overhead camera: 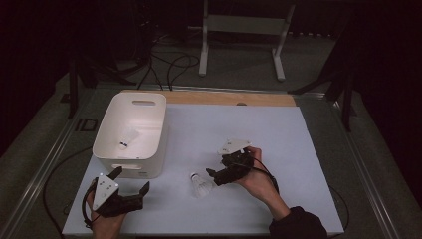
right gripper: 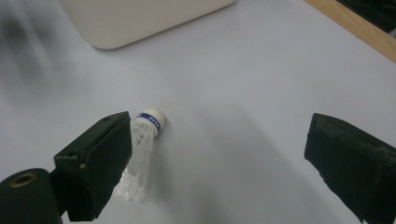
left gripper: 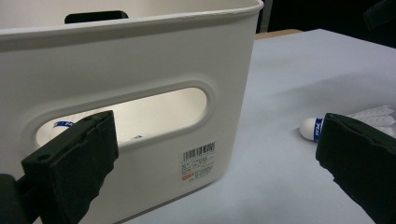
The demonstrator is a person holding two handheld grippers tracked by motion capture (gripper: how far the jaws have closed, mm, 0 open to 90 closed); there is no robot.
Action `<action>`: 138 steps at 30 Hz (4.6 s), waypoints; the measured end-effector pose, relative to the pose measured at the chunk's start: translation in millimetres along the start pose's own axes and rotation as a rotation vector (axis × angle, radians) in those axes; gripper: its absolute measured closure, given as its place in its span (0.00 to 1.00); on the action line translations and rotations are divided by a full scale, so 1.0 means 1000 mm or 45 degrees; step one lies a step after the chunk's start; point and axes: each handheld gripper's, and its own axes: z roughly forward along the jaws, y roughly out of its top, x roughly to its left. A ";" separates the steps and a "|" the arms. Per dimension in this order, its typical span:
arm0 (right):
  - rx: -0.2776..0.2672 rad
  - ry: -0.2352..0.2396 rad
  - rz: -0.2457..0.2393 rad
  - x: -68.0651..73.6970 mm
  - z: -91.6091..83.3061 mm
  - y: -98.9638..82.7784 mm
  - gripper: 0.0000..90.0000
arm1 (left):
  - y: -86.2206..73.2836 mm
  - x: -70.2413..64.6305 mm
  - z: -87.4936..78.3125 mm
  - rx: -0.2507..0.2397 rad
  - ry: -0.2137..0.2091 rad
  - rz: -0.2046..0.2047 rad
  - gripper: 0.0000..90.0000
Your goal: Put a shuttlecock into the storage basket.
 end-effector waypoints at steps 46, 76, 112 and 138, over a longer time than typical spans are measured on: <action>0.193 0.063 -0.150 0.034 0.044 -0.017 0.22 | 0.000 0.000 0.000 -0.002 0.003 0.002 0.00; 0.154 0.135 -0.126 0.031 0.057 0.009 0.95 | 0.000 0.001 -0.001 -0.010 0.006 -0.003 0.00; 0.099 0.141 -0.034 0.023 0.046 0.020 0.99 | 0.000 0.000 -0.001 -0.010 0.007 -0.002 0.00; 0.052 0.146 0.015 0.020 0.033 0.033 0.99 | 0.000 0.000 0.000 -0.005 0.005 0.002 0.00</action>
